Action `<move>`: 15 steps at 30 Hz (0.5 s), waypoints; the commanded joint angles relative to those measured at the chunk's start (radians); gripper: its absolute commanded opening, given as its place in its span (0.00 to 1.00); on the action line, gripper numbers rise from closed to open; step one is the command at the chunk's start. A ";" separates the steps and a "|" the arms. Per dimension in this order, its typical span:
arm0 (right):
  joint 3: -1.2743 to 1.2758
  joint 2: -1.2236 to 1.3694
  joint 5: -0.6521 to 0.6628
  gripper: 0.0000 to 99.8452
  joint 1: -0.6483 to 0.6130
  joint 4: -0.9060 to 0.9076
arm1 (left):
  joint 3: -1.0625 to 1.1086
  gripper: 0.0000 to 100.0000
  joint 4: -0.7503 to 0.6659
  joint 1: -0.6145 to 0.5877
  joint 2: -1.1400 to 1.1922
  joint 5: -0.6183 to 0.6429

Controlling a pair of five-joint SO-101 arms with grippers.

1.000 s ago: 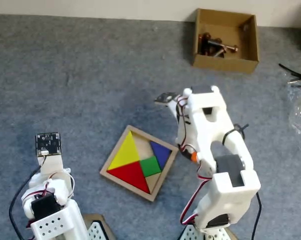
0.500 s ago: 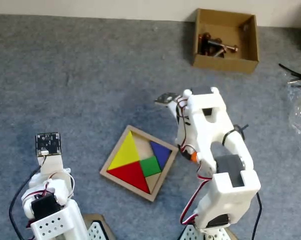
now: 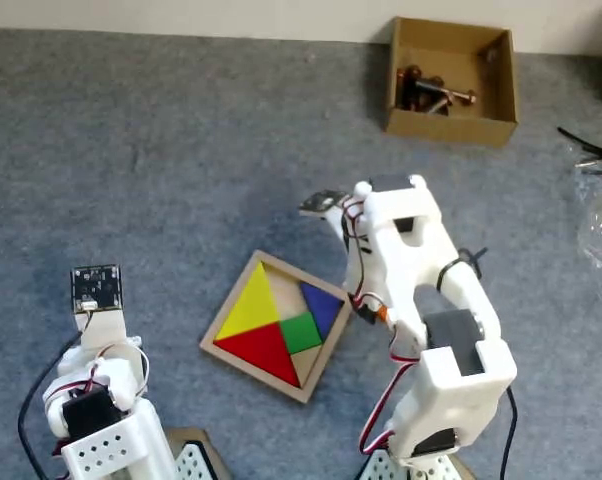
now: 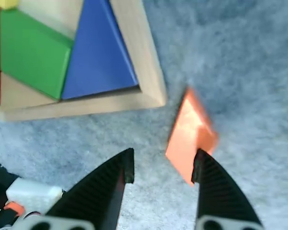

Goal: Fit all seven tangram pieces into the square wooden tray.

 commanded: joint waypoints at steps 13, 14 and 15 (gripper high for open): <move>0.016 -0.045 -0.002 0.19 -0.005 -0.053 | 0.021 0.01 0.005 0.015 -0.005 0.009; 0.016 -0.045 -0.002 0.19 -0.005 -0.053 | 0.021 0.01 0.005 0.015 -0.005 0.009; 0.016 -0.045 -0.002 0.19 -0.005 -0.053 | 0.021 0.01 0.005 0.015 -0.005 0.009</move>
